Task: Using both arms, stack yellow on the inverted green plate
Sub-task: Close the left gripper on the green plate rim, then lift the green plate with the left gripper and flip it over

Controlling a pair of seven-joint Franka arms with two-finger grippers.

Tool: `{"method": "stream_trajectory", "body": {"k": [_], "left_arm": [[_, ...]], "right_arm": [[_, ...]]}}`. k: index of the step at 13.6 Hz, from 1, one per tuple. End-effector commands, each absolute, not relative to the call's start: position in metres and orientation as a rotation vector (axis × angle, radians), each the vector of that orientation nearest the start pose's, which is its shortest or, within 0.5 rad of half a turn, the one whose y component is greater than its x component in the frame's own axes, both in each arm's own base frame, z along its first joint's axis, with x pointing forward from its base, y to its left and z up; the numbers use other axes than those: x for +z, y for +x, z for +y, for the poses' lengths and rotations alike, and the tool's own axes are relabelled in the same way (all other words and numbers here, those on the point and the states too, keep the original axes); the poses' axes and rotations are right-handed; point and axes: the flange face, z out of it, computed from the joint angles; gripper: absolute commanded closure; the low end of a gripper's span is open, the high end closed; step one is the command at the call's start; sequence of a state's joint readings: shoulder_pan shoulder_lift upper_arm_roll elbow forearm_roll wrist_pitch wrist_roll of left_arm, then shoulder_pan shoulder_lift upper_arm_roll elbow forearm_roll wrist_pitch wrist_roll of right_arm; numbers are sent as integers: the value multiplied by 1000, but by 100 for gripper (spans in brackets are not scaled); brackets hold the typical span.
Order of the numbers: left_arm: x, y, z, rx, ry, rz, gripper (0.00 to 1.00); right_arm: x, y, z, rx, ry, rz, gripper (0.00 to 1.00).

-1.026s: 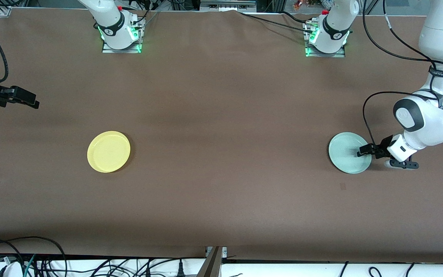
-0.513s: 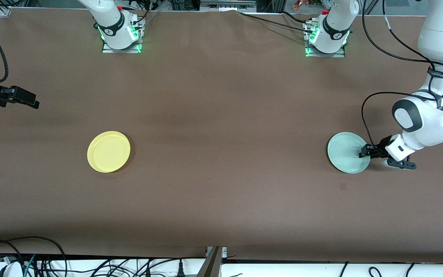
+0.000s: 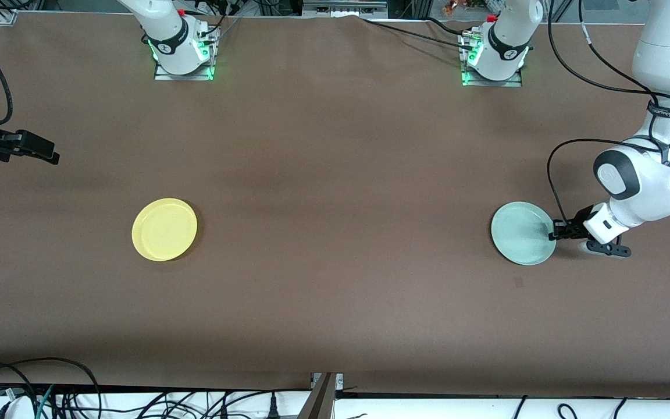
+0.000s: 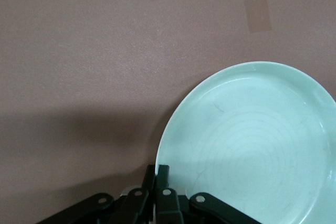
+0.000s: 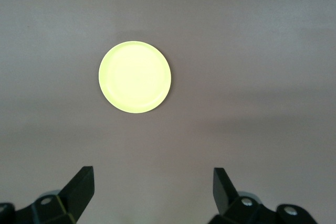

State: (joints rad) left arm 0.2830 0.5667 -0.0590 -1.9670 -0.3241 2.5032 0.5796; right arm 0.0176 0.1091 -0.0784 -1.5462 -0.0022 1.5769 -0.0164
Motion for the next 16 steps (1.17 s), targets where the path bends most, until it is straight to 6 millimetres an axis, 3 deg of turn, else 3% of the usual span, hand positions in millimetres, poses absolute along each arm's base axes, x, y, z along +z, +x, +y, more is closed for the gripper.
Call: {"method": "stream_trajectory", "body": {"k": [1, 5, 10, 12, 16], "left_arm": [[190, 606, 134, -158, -3351, 176, 100], [227, 645, 88, -273, -3321, 310, 100], [270, 685, -5, -379, -3200, 609, 100], [284, 694, -47, -396, -3140, 661, 100], [290, 702, -162, -426, -2987, 721, 100]], "right_arm": [[575, 582, -32, 127, -3132, 80, 0], [577, 581, -32, 122, -3132, 80, 0], [577, 581, -32, 122, -3132, 80, 0], [577, 581, -32, 122, -3132, 80, 0], [577, 581, -32, 122, -3132, 80, 0]]}}
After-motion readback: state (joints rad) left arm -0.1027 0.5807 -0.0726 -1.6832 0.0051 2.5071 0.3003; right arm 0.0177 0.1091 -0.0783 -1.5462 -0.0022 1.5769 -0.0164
